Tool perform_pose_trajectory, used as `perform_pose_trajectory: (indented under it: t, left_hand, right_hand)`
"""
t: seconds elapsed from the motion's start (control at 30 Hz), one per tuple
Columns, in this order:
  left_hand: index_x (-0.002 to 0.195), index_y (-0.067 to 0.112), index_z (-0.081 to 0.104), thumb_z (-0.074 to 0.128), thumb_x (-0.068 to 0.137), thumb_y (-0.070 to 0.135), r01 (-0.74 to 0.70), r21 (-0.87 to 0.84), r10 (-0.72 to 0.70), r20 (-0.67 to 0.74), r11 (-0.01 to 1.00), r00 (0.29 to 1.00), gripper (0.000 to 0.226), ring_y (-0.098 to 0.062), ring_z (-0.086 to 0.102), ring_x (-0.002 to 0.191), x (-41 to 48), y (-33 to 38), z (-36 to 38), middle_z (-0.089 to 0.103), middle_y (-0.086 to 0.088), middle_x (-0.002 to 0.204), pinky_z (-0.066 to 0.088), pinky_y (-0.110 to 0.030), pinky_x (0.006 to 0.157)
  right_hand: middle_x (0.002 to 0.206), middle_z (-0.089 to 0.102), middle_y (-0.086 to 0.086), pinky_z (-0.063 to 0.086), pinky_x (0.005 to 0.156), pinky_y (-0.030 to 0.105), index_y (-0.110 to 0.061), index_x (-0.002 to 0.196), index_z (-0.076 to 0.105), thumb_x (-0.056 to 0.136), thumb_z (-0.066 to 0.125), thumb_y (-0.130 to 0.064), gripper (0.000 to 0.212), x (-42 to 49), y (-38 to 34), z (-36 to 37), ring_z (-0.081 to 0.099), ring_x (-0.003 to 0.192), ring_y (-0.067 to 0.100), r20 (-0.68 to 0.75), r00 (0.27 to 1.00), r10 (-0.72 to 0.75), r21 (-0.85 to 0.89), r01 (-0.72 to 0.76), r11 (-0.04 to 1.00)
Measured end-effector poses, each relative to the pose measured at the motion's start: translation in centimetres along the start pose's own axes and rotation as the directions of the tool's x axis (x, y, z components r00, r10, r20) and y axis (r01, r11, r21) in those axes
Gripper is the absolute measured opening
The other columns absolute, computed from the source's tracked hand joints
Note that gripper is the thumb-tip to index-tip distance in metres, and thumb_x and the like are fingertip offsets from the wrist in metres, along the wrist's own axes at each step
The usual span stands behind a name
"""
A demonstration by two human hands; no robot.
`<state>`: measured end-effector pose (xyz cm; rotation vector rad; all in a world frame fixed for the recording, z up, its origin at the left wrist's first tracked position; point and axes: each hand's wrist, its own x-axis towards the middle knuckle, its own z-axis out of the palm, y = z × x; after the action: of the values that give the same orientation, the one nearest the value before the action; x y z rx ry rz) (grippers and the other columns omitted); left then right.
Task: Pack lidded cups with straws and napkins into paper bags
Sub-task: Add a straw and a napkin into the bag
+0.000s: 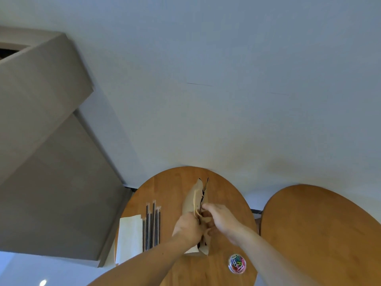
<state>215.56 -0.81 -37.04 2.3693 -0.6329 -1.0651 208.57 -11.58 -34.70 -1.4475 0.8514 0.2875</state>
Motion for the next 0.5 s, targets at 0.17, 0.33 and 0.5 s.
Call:
perform_pose_trajectory:
  t: [0.17, 0.33, 0.5]
  left_hand:
    - [0.065, 0.02, 0.049, 0.048, 0.098, 0.022, -0.035, 0.165, 0.036, -0.002, 0.986, 0.999, 0.033, -0.015, 0.056, 0.061, 1.1, 0.0, -2.6, 0.053, 0.003, 0.065, 0.043, -0.019, 0.049]
    - [0.064, 0.023, 0.043, 0.047, 0.099, 0.024, -0.152, 0.339, 0.134, 0.076, 0.929, 0.988, 0.035, -0.01, 0.048, 0.058, 2.7, -0.1, -5.3, 0.049, 0.004, 0.065, 0.036, -0.02, 0.053]
    - [0.069, 0.024, 0.05, 0.056, 0.093, 0.03, -0.142, 0.386, 0.173, -0.048, 0.911, 0.984, 0.025, -0.012, 0.053, 0.063, 2.8, 0.1, -5.6, 0.057, 0.005, 0.07, 0.042, -0.024, 0.055]
  right_hand:
    - [0.127, 0.059, -0.008, 0.048, 0.096, 0.029, -0.028, 0.129, 0.059, 0.096, 0.05, -0.032, 0.034, 0.7, 1.3, -2.1, 0.053, 0.115, 0.01, -0.103, 0.831, -0.547, -0.756, 0.293, 0.586]
    - [0.13, 0.055, -0.003, 0.034, 0.111, 0.04, -0.02, 0.128, 0.058, 0.086, 0.066, -0.026, 0.043, 2.1, 1.3, -4.4, 0.044, 0.128, 0.02, -0.017, 0.668, -0.744, -0.932, 0.258, 0.253]
    - [0.096, 0.065, -0.007, 0.025, 0.113, 0.04, -0.026, 0.095, 0.065, 0.1, 0.048, -0.041, 0.023, 3.3, 1.1, -4.8, 0.058, 0.099, 0.017, 0.043, 0.809, -0.586, -0.972, 0.169, 0.161]
